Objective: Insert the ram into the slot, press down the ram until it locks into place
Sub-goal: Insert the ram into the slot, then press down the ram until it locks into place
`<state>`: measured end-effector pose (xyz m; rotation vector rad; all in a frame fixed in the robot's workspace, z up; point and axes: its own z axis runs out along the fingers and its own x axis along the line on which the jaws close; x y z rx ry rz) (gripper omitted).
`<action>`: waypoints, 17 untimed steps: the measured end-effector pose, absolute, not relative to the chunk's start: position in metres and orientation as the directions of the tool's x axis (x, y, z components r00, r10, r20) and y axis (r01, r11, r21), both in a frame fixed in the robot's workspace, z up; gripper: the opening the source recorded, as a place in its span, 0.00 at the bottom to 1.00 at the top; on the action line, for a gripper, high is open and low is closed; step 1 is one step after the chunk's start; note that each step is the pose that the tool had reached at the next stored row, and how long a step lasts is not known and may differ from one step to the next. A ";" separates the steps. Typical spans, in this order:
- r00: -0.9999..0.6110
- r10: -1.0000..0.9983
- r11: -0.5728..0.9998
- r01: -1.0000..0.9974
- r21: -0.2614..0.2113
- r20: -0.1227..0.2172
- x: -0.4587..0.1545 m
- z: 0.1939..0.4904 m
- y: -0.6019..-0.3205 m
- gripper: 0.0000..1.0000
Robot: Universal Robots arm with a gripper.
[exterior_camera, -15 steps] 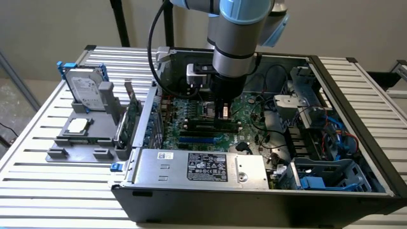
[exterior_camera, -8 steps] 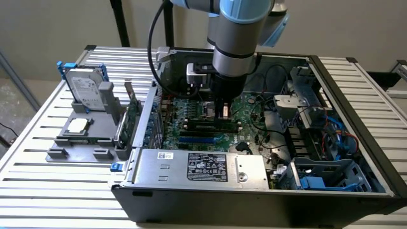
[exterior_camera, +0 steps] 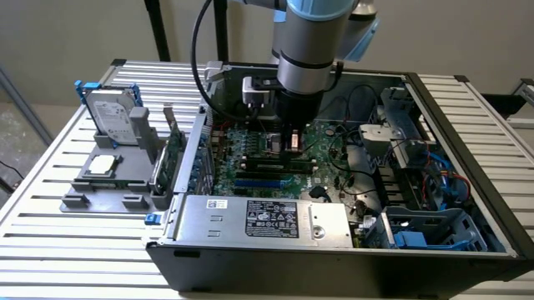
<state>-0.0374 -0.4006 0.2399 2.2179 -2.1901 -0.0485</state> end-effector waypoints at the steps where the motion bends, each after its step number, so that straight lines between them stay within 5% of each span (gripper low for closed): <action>1: 0.014 -1.000 -0.014 -0.999 0.039 -0.005 -0.039 0.241 -0.401 0.21; 6: 0.015 -1.000 -0.015 -0.999 0.039 -0.005 -0.040 0.247 -0.401 0.11; 17: 0.015 -1.000 -0.015 -0.999 0.039 -0.005 -0.041 0.247 -0.401 0.11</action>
